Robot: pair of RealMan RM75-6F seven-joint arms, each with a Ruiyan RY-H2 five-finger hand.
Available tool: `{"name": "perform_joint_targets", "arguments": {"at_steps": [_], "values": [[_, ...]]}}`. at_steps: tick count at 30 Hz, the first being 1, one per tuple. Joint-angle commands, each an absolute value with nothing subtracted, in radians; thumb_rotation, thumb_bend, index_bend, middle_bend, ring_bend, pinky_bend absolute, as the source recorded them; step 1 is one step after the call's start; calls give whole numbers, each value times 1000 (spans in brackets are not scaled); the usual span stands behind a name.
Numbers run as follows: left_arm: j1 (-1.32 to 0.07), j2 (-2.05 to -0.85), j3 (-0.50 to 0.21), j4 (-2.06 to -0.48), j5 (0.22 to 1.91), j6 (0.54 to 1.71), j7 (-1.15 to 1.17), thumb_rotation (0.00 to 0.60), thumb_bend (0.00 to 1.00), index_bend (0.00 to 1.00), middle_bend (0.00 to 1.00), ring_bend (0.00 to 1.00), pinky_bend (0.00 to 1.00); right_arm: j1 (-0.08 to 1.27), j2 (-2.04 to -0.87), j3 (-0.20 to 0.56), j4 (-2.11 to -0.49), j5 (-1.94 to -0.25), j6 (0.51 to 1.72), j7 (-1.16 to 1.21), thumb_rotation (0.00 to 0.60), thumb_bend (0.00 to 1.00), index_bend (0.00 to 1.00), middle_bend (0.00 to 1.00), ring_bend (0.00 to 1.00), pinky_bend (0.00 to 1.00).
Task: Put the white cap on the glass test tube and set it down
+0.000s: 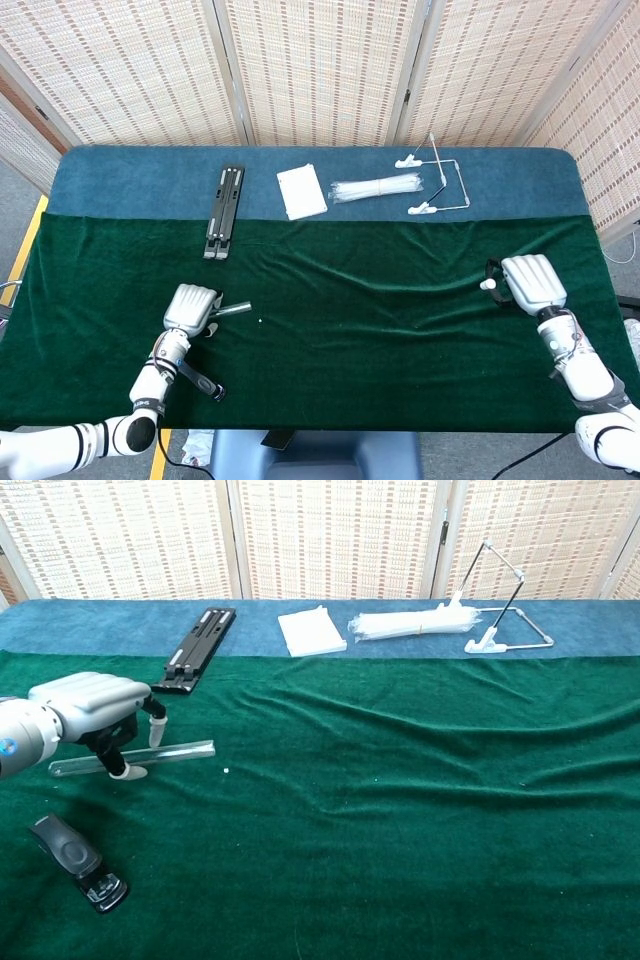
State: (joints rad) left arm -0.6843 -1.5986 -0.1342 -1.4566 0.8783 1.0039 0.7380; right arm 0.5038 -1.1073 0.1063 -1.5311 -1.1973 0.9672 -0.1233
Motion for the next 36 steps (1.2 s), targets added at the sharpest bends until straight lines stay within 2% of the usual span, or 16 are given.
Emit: {"name": "perform_joint_targets", "arguments": {"at_steps": [1, 36], "values": [[-689, -1595, -125, -1465, 878, 1007, 747, 600, 287, 497, 940, 881, 891, 503, -1107, 107, -1529, -1198, 967, -121, 600, 747, 767, 1000, 1000, 1000], [-710, -1635, -105, -1392, 859, 1024, 721, 600, 385, 567, 942, 885, 891, 504, -1124, 112, -1504, -1196, 945, -104, 600, 747, 786, 1000, 1000, 1000]]}}
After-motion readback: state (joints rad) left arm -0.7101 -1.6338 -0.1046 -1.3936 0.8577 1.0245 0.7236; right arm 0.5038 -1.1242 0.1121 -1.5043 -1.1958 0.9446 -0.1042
